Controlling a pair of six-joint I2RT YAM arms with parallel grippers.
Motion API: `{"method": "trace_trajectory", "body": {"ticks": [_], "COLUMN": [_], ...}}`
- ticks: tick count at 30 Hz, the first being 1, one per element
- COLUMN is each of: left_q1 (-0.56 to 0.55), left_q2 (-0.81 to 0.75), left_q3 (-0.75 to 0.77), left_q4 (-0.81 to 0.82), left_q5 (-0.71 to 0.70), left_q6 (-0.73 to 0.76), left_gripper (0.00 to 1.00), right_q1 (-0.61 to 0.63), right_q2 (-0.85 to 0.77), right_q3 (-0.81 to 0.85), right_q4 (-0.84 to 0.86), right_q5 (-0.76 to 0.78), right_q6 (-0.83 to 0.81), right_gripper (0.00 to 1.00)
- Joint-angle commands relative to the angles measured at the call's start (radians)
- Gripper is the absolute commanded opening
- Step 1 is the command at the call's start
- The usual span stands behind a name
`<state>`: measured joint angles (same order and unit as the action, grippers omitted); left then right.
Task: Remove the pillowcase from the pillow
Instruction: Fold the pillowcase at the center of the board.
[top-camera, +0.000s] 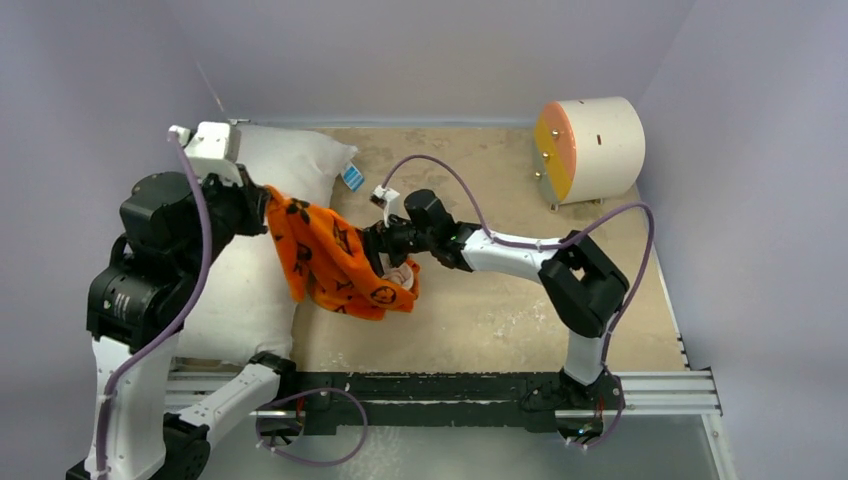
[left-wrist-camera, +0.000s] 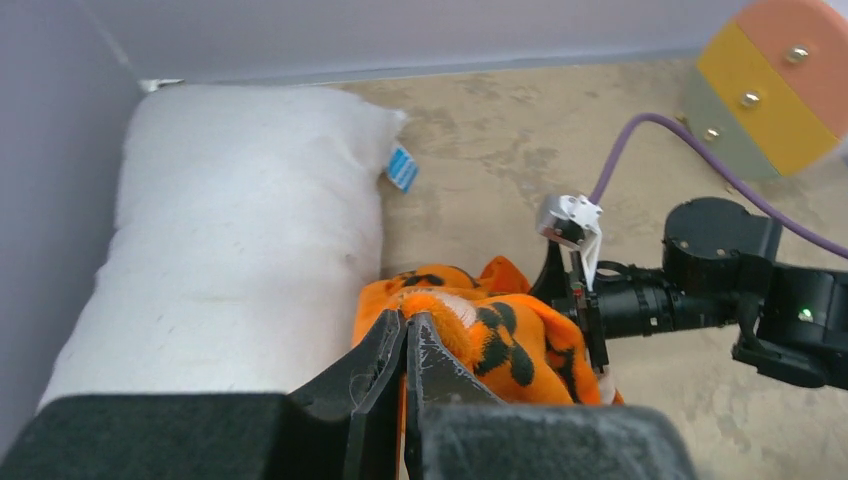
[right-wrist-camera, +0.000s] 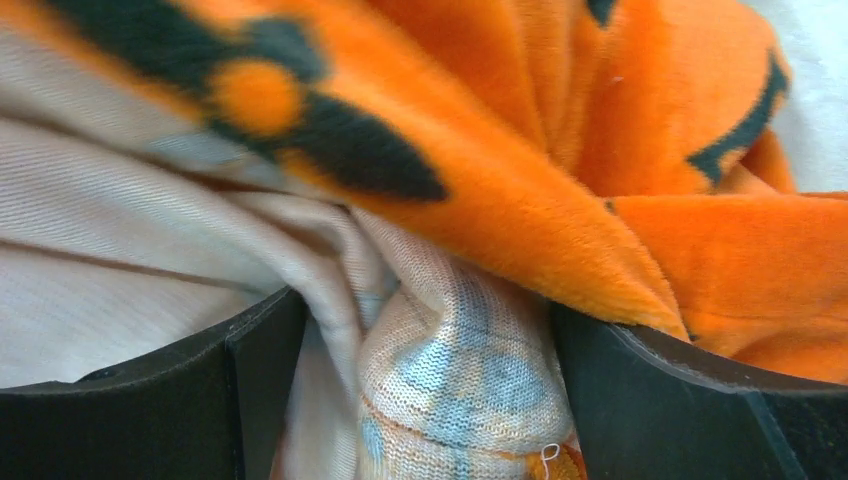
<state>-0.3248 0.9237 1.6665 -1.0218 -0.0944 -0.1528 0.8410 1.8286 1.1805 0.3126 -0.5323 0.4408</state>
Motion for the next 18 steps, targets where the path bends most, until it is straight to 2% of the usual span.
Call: {"method": "trace_trajectory", "body": {"ticks": [1, 5, 6, 7, 9, 12, 13, 18], "left_q1": [0.002, -0.004, -0.006, -0.009, -0.018, -0.052, -0.066, -0.154], "left_q2": [-0.085, -0.123, -0.123, -0.122, -0.118, -0.110, -0.106, -0.067], "left_q3": [0.025, 0.006, 0.004, 0.002, -0.003, -0.020, -0.024, -0.017], "left_q4": [0.012, -0.029, -0.039, -0.046, -0.050, -0.018, -0.003, 0.154], "left_q5": [-0.320, -0.458, -0.476, -0.506, -0.562, -0.650, -0.691, -0.868], "left_q6": [-0.137, -0.245, -0.259, -0.270, -0.290, -0.313, -0.321, -0.300], "left_gripper": [0.00, 0.00, 0.00, 0.00, 0.00, 0.00, 0.00, 0.00], "right_q1": [0.015, 0.055, 0.061, 0.062, 0.063, 0.042, 0.024, -0.147], "right_q2": [0.055, 0.126, 0.143, 0.158, 0.176, 0.157, 0.145, -0.015], "right_q3": [0.073, 0.139, 0.160, 0.179, 0.214, 0.276, 0.304, 0.344], "right_q4": [-0.087, -0.081, -0.080, -0.079, -0.090, -0.098, -0.116, -0.122], "right_q5": [0.178, 0.188, 0.185, 0.182, 0.143, 0.188, 0.197, 0.209], "right_q6": [-0.087, -0.077, -0.070, -0.062, -0.042, -0.052, -0.063, -0.051], "right_gripper": [0.93, 0.92, 0.91, 0.85, 0.63, 0.14, 0.01, 0.00]}}
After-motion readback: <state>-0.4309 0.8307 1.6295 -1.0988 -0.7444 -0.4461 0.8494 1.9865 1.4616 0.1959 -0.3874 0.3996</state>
